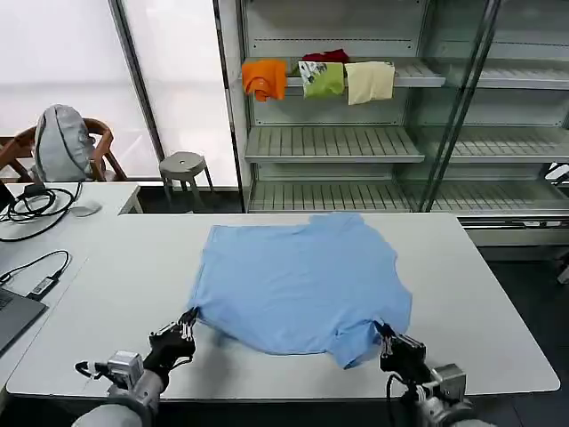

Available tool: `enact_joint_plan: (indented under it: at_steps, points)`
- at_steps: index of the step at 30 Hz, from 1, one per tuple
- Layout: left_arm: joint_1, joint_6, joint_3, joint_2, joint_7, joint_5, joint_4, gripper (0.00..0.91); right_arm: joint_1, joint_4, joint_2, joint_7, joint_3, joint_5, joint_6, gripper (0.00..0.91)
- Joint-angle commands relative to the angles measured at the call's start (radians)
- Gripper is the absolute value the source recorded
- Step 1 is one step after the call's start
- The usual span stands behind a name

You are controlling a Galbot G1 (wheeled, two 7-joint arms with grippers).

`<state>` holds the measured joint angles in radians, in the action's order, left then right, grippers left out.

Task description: Fold and organize the clothes.

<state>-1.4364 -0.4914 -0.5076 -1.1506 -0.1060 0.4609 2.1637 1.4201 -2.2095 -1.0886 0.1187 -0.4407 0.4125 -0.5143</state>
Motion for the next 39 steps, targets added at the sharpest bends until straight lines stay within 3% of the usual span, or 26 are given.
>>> enact_joint_plan:
  at_steps: [1,3,14,29,39]
  points:
    - [0.199,-0.002,0.016,0.015,0.038,0.110,-0.172,0.010,-0.199,0.121,-0.006,-0.015,0.028,0.007,-0.026,0.000]
    - [0.207,-0.001,0.023,0.019,0.041,0.110,-0.179,0.020,-0.221,0.142,-0.009,-0.037,0.040,-0.032,-0.034,0.000]
    - [0.251,0.001,0.021,0.028,0.048,0.141,-0.252,0.010,-0.311,0.245,-0.035,-0.034,0.096,-0.066,-0.034,0.000]
    - [0.270,0.019,0.026,0.046,0.076,0.140,-0.339,0.020,-0.373,0.335,-0.046,0.007,0.104,-0.058,-0.043,0.000]
    - [0.292,0.035,0.044,0.064,0.088,0.136,-0.365,0.020,-0.378,0.342,-0.049,-0.008,0.103,-0.037,-0.031,0.000]
